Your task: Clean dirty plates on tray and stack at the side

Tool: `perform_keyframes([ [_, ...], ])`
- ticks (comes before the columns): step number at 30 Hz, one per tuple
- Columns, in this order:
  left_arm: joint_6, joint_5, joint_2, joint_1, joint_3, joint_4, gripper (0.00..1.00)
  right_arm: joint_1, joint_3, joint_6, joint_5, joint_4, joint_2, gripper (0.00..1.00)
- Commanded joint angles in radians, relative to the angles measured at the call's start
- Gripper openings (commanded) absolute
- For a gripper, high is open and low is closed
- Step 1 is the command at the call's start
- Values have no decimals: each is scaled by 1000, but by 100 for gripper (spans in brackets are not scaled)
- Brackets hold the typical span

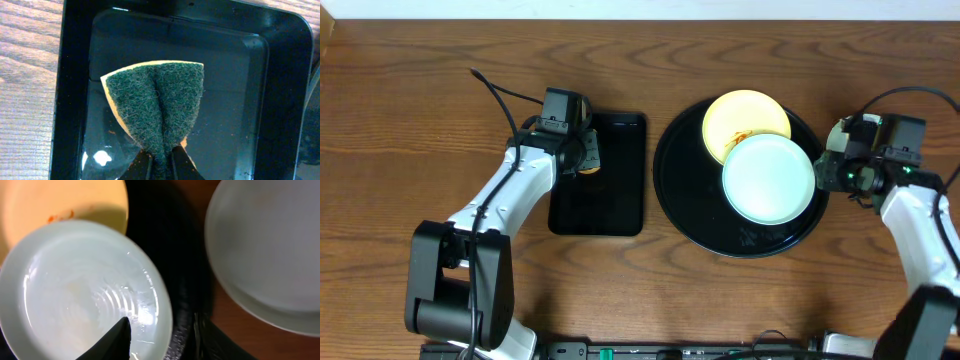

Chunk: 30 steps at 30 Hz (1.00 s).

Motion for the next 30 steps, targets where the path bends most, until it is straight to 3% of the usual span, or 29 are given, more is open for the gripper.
perform_keyframes([
  [1, -2, -5, 0, 2, 2, -2, 8, -8, 15, -42, -76, 18, 62, 40],
  [12, -2, -5, 0, 2, 2, -10, 7, -8, 15, -42, -77, 98, 225, 35],
  [16, -2, -5, 0, 2, 2, -10, 7, -8, 15, -41, -94, 95, 278, 28],
  [18, -2, -5, 0, 2, 2, -10, 7, -8, 15, -42, -135, 94, 298, 17],
  [22, -2, -5, 0, 2, 2, -10, 7, -8, 16, -41, -171, 91, 287, 2],
  [30, -2, -5, 0, 2, 2, -13, 7, -8, 16, -21, -166, 92, 146, 1],
])
